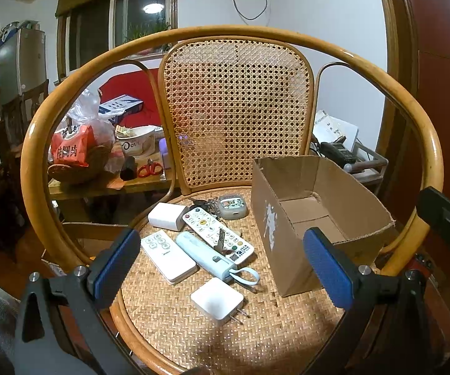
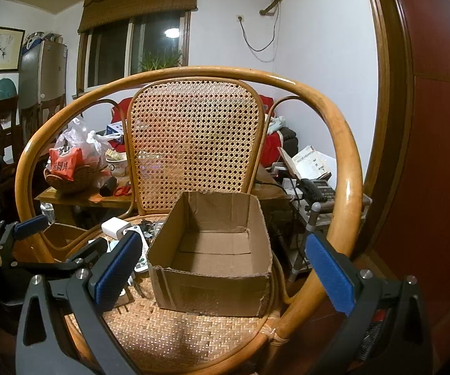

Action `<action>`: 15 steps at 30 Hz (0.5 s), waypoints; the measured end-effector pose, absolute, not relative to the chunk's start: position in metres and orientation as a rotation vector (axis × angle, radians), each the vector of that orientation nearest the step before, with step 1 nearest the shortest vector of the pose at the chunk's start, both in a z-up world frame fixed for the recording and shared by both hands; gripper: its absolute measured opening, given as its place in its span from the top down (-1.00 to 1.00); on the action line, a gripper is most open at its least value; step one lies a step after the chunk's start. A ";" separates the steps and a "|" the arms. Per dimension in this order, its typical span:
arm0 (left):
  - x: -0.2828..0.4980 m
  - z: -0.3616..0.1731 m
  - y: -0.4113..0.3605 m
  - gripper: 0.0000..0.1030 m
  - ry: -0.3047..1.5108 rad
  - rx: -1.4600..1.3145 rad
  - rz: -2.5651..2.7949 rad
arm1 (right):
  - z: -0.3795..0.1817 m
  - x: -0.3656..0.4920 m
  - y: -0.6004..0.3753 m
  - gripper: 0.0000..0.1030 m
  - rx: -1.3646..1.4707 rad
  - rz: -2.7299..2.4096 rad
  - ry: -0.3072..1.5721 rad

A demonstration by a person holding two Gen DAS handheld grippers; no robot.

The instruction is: Organize rigid objects

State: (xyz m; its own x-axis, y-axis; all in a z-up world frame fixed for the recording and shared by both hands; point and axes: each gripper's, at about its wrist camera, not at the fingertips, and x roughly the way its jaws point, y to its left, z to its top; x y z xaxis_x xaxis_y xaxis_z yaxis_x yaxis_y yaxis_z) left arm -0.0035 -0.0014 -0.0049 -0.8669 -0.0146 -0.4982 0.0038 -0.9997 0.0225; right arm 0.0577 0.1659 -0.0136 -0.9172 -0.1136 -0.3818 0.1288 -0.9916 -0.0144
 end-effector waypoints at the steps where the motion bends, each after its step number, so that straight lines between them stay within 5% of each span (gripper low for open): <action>1: -0.004 -0.005 -0.002 -1.00 -0.033 0.812 -3.028 | -0.013 0.056 0.166 -1.00 0.605 -2.949 0.038; 6: -0.006 -0.002 -0.004 -1.00 -0.065 0.785 -3.041 | -0.008 0.053 0.165 -1.00 0.483 -2.940 0.017; 10: -0.009 -0.002 -0.007 -1.00 -0.130 0.727 -3.082 | -0.011 0.025 0.154 -1.00 0.712 -2.903 0.128; 15: -0.026 -0.007 -0.012 -1.00 -0.136 0.804 -3.082 | -0.016 -0.014 0.164 -1.00 0.829 -2.891 0.049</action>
